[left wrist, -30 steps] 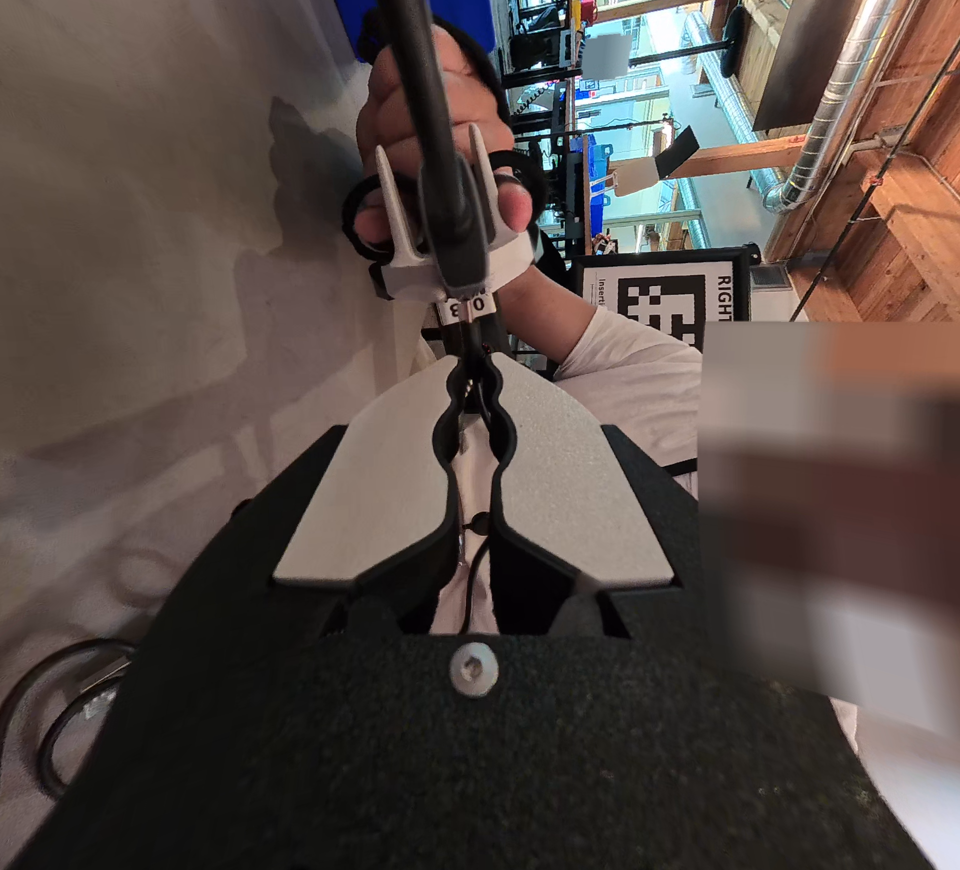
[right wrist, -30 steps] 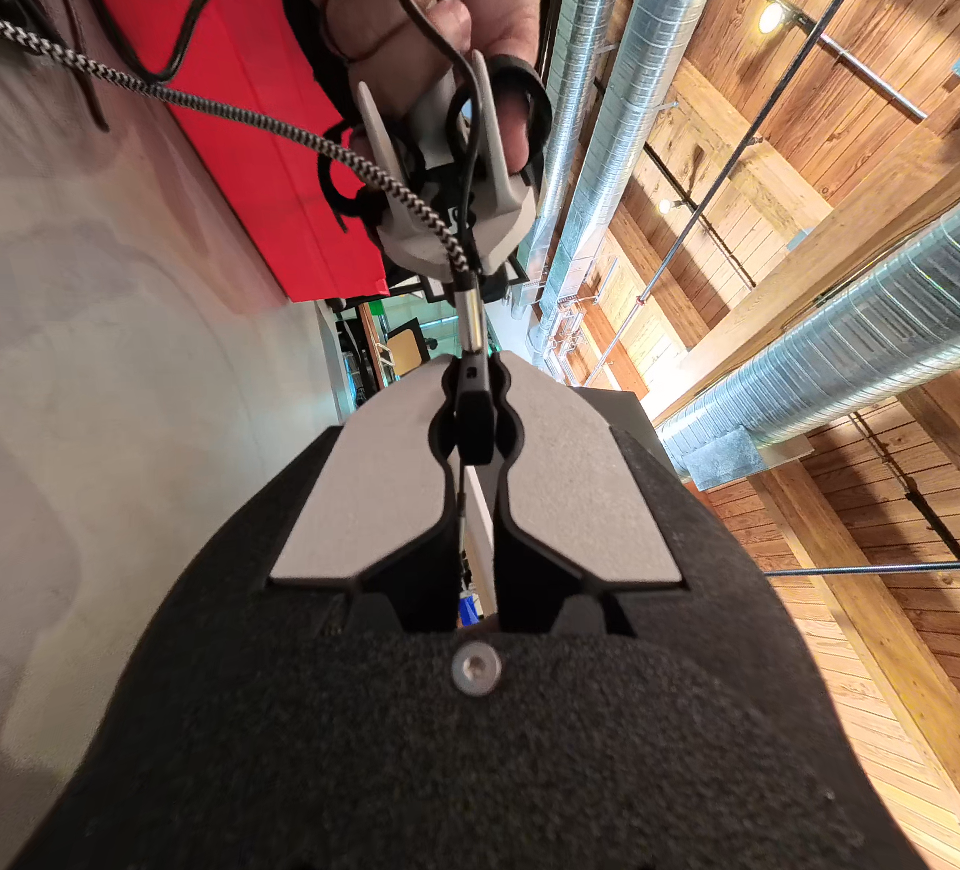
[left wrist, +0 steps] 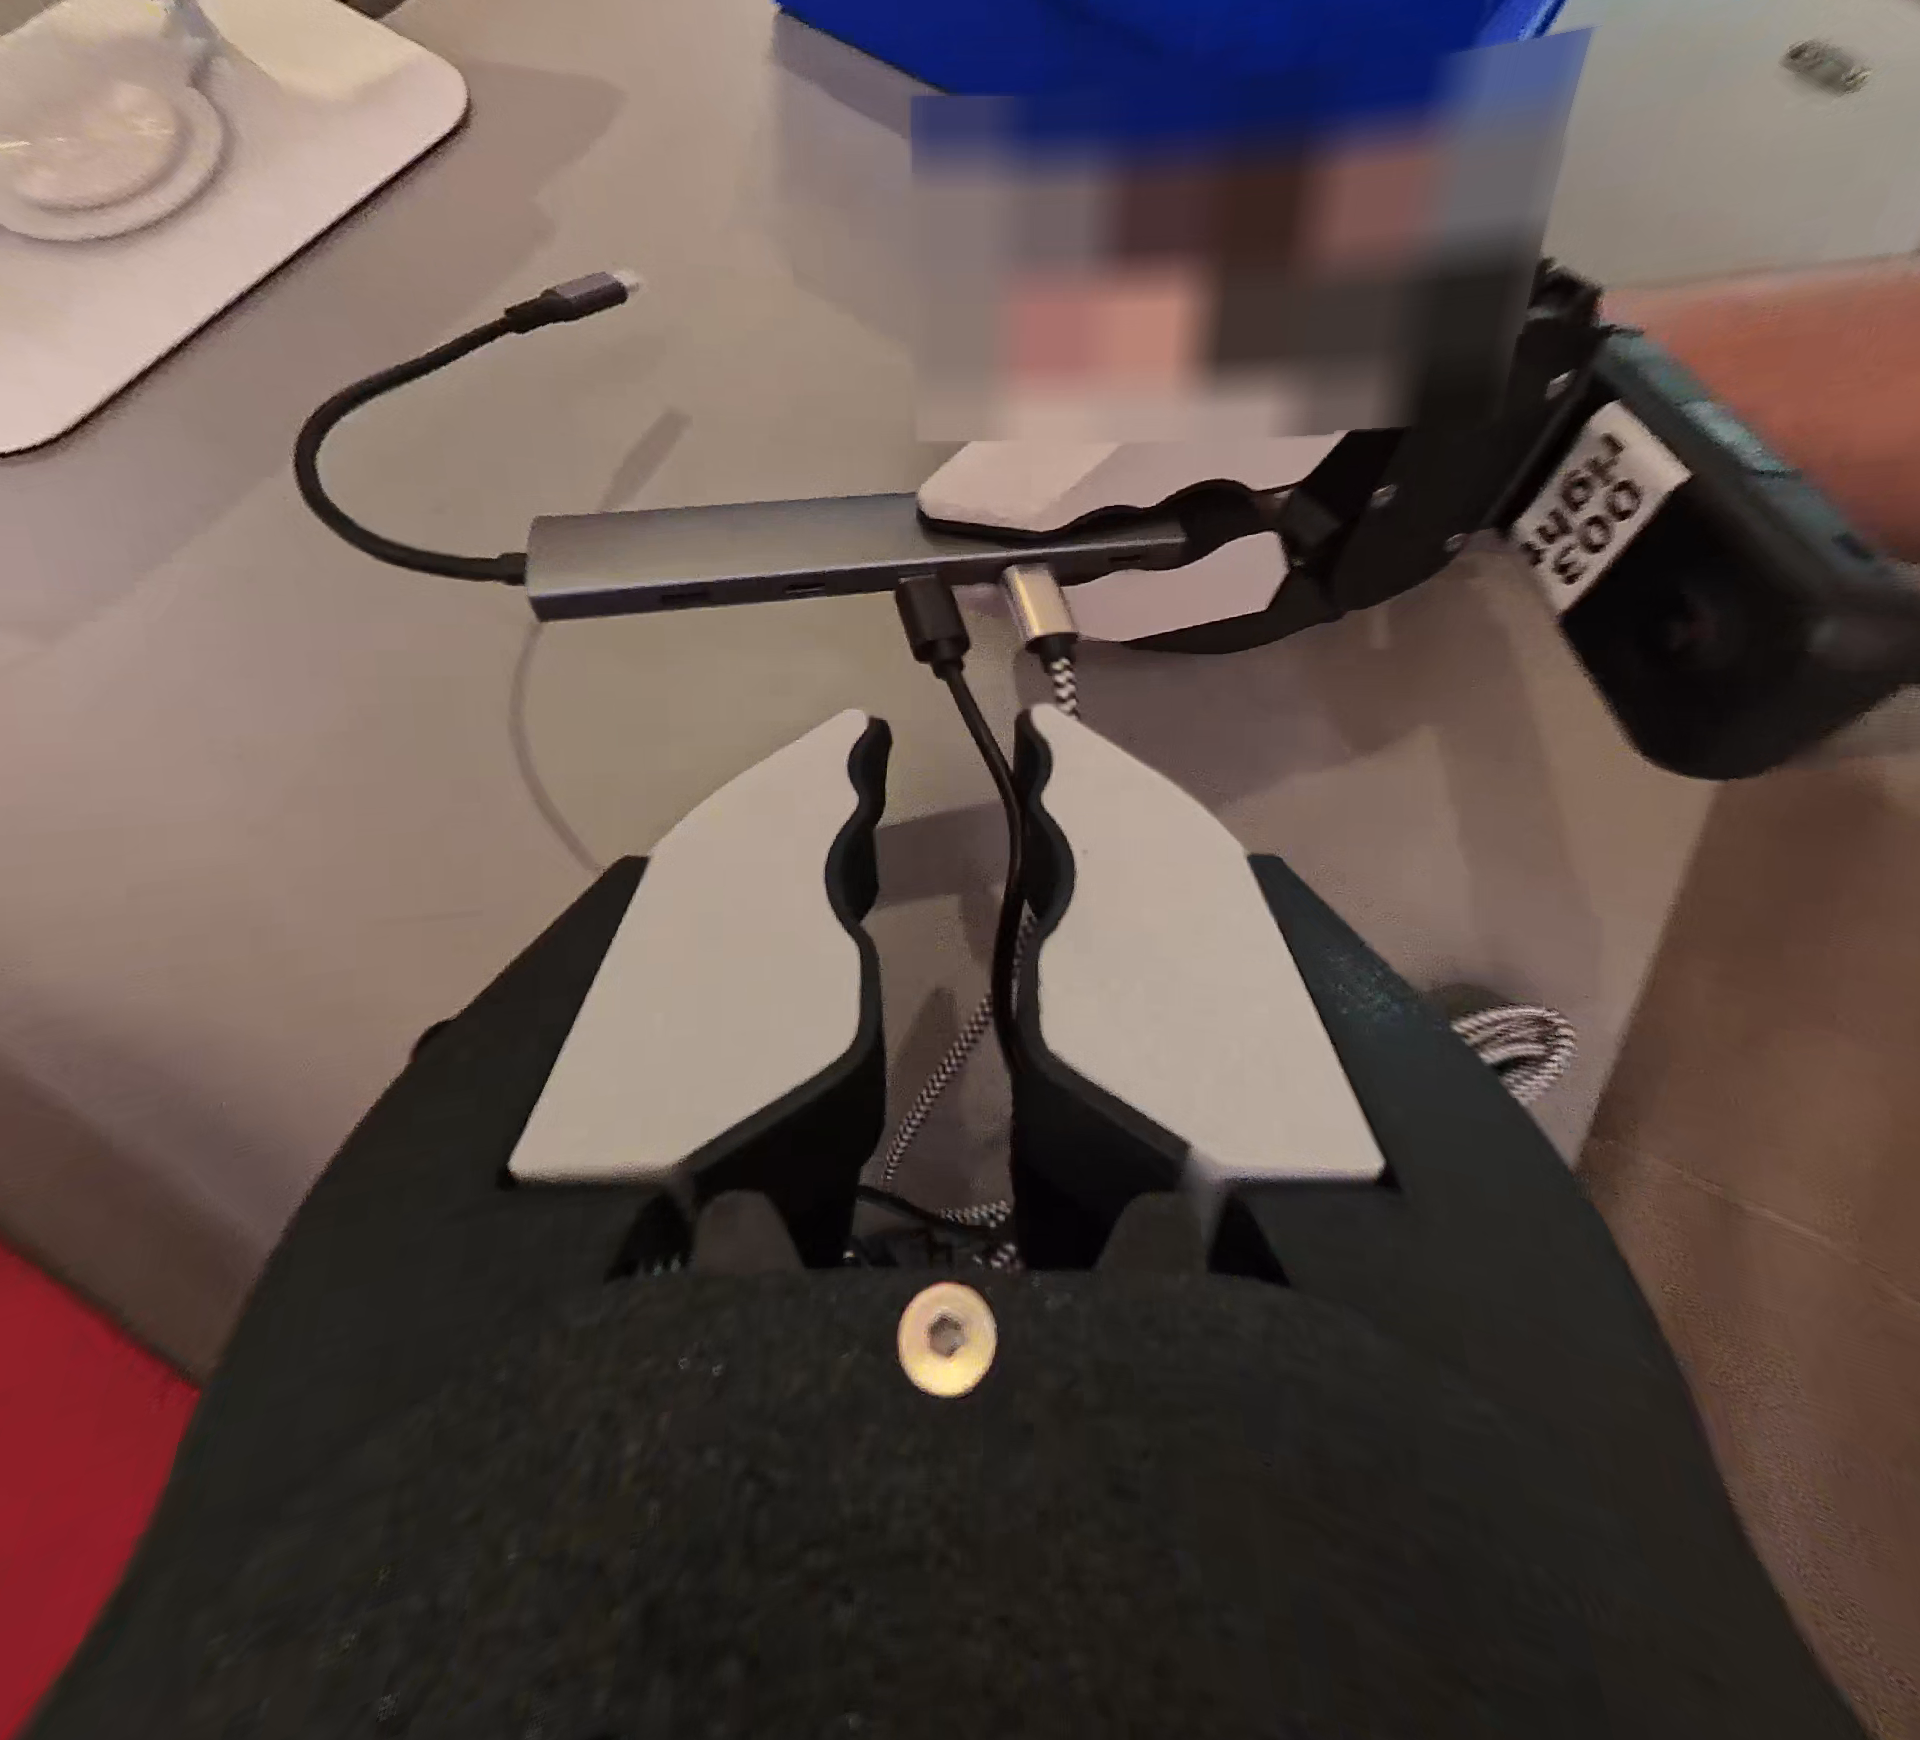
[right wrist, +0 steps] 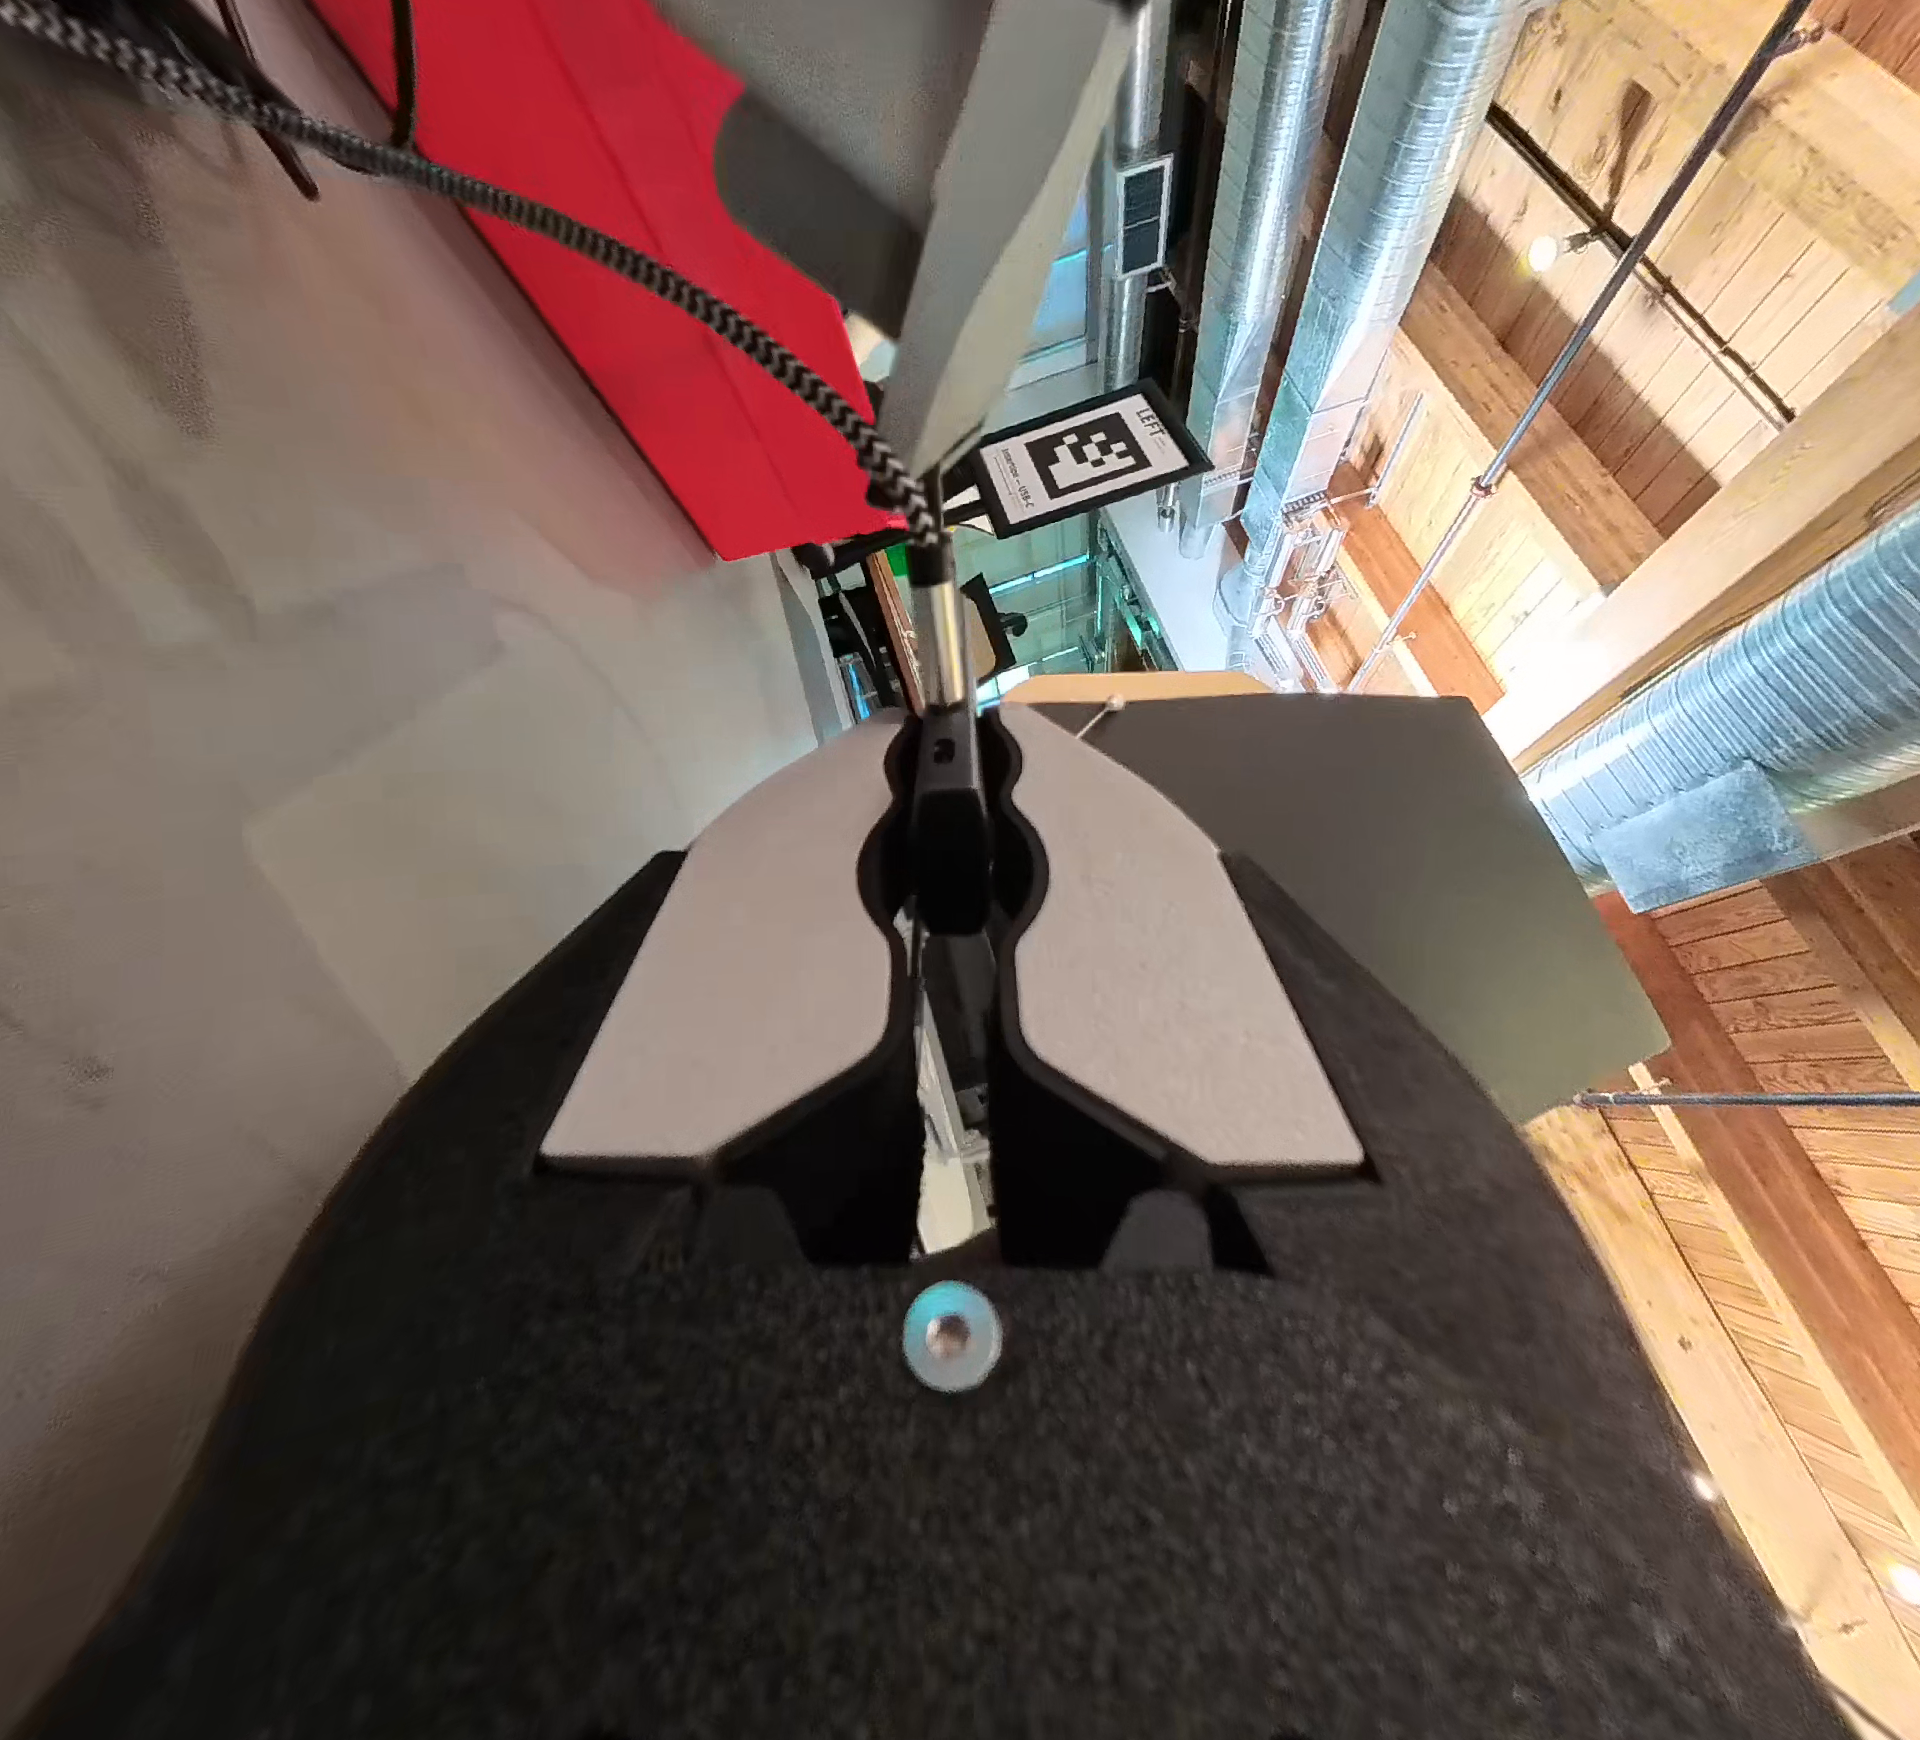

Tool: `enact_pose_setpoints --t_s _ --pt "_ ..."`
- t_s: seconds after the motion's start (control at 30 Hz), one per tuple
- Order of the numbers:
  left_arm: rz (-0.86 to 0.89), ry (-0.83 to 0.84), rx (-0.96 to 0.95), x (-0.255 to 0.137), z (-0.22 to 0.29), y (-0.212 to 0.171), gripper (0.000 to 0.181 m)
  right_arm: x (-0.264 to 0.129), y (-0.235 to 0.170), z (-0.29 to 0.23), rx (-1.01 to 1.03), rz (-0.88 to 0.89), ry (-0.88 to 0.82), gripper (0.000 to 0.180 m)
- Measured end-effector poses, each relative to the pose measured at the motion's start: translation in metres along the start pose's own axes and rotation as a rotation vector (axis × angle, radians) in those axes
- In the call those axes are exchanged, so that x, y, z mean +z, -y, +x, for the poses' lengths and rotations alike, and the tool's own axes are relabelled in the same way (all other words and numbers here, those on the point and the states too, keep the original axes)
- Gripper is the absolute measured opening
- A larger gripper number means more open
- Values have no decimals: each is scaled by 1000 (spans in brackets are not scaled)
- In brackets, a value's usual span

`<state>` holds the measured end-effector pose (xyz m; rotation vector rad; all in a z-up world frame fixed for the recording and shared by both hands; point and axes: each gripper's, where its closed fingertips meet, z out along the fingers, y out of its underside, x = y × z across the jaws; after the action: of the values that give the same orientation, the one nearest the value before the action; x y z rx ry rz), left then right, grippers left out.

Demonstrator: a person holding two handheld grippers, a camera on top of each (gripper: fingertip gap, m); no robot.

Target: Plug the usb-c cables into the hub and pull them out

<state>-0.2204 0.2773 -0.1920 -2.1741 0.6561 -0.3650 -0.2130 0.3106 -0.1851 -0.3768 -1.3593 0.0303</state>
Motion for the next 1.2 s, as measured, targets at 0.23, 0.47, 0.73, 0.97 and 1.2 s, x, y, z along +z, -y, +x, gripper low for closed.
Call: enact_pose_setpoints --t_s 0.23,0.47,0.73,0.97,1.2 --pt "39 76 52 6 -3 -1 2 0 4 -6 9 9 29 10" --pt "-4 160 140 12 -5 -4 2 0 0 -12 54 -1 70 10" --pt "-29 141 106 16 -3 -6 2 3 -6 -17 75 -50 83 10" --pt "-54 155 78 20 -4 -10 2 6 -11 -25 68 -96 118 10" --pt "-77 192 77 30 -9 -15 1 2 -18 -28 53 -137 135 9"
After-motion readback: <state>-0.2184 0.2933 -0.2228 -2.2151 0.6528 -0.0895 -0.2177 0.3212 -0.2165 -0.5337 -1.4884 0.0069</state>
